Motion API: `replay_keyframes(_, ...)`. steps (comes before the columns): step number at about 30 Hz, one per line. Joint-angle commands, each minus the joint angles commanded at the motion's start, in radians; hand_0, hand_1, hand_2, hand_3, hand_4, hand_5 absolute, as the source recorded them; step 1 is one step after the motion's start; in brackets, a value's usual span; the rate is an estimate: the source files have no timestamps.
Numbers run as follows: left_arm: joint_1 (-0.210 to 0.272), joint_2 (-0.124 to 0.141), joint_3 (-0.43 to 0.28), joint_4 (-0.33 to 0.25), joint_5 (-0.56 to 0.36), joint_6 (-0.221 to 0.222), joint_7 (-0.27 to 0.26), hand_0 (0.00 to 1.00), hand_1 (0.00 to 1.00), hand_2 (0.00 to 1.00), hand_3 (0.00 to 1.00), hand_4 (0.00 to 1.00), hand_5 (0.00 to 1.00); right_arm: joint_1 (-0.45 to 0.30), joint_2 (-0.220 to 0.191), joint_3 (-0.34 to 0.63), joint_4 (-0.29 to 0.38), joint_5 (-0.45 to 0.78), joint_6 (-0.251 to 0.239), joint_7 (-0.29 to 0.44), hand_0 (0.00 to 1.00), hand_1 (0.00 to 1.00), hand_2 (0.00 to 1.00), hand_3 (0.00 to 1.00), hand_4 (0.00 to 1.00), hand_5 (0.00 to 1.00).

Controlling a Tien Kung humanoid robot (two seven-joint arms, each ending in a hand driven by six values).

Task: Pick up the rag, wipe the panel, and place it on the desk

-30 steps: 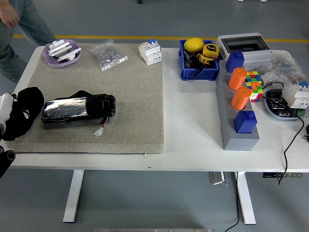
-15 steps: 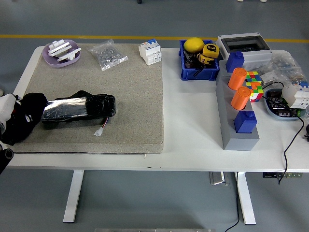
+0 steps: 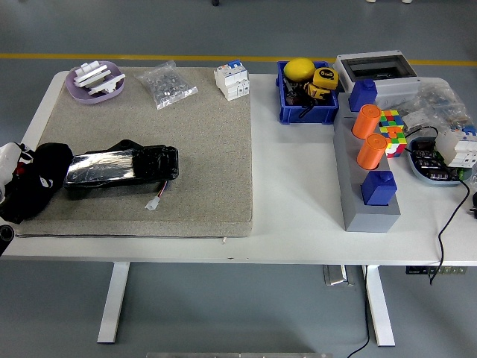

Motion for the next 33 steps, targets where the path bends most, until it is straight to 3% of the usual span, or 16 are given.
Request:
replay_keyframes(6,0.014,0.003,-0.037,-0.003,-0.088,0.007,-0.033,0.52,0.742,0.783,0.739,0.998,0.366,-0.002,0.001,-0.003,0.0,-0.001,0.0,-0.001,0.894,0.699,0.753,0.773,0.998,0.998)
replay_keyframes(11,0.046,0.002,-0.104,-0.046,-0.115,0.026,-0.073,0.522,0.742,0.781,0.744,0.998,0.401,-0.004,0.002,-0.003,0.0,-0.002,0.0,-0.002,0.894,0.697,0.752,0.774,0.998,0.998)
replay_keyframes(16,0.092,-0.008,-0.19,-0.114,-0.17,0.07,-0.166,0.527,0.729,0.751,0.746,0.998,0.412,-0.007,0.0,-0.006,0.0,-0.004,0.001,-0.002,0.894,0.698,0.753,0.774,0.998,0.998)
replay_keyframes(19,0.115,-0.024,-0.241,-0.145,-0.215,0.087,-0.242,0.527,0.729,0.751,0.746,0.998,0.412,-0.008,0.0,-0.008,-0.001,-0.004,0.001,-0.003,0.894,0.698,0.753,0.774,0.998,0.998)
replay_keyframes(21,0.129,-0.04,-0.274,-0.159,-0.278,0.098,-0.303,0.527,0.703,0.72,0.717,0.953,0.426,-0.009,0.001,-0.01,-0.001,-0.004,0.001,-0.003,0.894,0.697,0.752,0.774,0.998,0.998)
replay_keyframes(26,0.144,-0.078,-0.324,-0.168,-0.441,0.121,-0.447,0.527,0.703,0.72,0.717,0.953,0.426,-0.013,0.001,-0.014,0.002,-0.007,0.005,-0.005,0.894,0.697,0.752,0.774,0.998,0.998)
replay_keyframes(27,0.148,-0.09,-0.329,-0.169,-0.48,0.12,-0.477,0.523,0.689,0.707,0.641,0.856,0.445,-0.014,0.001,-0.013,0.002,-0.009,0.006,-0.005,0.894,0.7,0.753,0.774,0.998,0.998)
replay_keyframes(30,0.154,-0.115,-0.333,-0.17,-0.587,0.102,-0.538,0.523,0.689,0.707,0.641,0.856,0.445,-0.015,0.004,-0.011,0.004,-0.014,0.008,-0.006,0.894,0.7,0.753,0.774,0.998,0.998)
replay_keyframes(33,0.158,-0.158,-0.335,-0.167,-0.71,0.057,-0.592,0.533,0.699,0.71,0.626,0.85,0.437,-0.017,0.008,-0.011,0.005,-0.016,0.01,-0.007,0.894,0.7,0.752,0.773,0.998,0.998)
